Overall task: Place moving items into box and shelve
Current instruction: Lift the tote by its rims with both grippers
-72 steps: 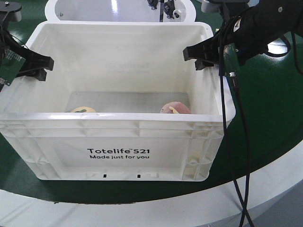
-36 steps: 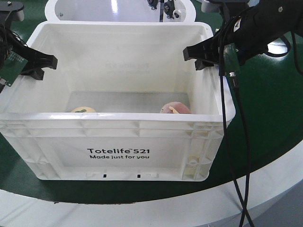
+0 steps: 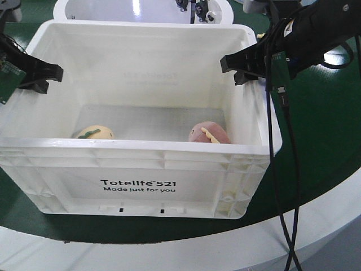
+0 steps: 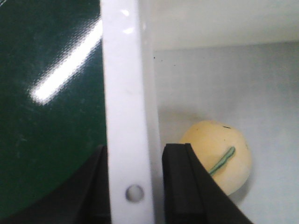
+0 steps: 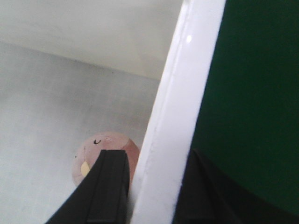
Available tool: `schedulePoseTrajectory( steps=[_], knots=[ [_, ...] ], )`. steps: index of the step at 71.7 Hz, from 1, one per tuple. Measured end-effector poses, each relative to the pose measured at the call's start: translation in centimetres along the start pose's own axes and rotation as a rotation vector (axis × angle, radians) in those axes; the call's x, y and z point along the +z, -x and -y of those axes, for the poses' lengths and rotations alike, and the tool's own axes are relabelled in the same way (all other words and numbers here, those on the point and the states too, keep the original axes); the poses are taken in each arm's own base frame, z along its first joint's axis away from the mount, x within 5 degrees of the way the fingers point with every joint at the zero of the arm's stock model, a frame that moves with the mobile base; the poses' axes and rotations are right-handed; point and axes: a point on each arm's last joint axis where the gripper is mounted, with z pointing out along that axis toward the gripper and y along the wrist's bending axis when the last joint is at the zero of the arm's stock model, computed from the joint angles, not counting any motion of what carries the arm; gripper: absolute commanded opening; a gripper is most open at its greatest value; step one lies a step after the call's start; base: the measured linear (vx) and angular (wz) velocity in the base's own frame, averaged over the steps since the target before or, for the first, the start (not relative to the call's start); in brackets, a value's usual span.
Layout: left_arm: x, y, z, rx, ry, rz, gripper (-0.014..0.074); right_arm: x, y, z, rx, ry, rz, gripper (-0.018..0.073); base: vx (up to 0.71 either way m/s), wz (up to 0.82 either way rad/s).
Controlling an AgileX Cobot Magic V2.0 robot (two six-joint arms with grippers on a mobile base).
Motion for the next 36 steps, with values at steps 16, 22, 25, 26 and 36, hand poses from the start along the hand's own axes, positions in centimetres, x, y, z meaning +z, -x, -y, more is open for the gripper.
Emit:
schedulePoseTrajectory(
  steps=[16,22,25,26,36],
  knots=[
    [-2.6,-0.3,-0.1,0.017,-0.01,0.071,-0.0024,-2.1,-0.2,-0.2,0.005,0.018,0.03,-0.0012,0.0,0.0],
    [-3.0,-0.4,-0.1,0.014,-0.018,0.08,-0.0024,-2.8,-0.3,-0.4,0.002,0.022,0.04,-0.0012,0.0,0.0],
    [-3.2,-0.4,0.0,0.011,-0.027,0.08,-0.0024,-3.1,-0.4,-0.4,0.001,0.022,0.043,-0.0012,0.0,0.0],
    [-3.3,-0.5,0.0,0.009,-0.03,0.082,-0.0024,-3.2,-0.4,-0.4,0.001,0.023,0.044,-0.0012,0.0,0.0],
    [-3.9,-0.7,0.2,0.005,-0.066,0.082,-0.0023,-4.2,-0.8,-0.4,-0.001,0.018,0.04,-0.0012,0.0,0.0]
  ],
)
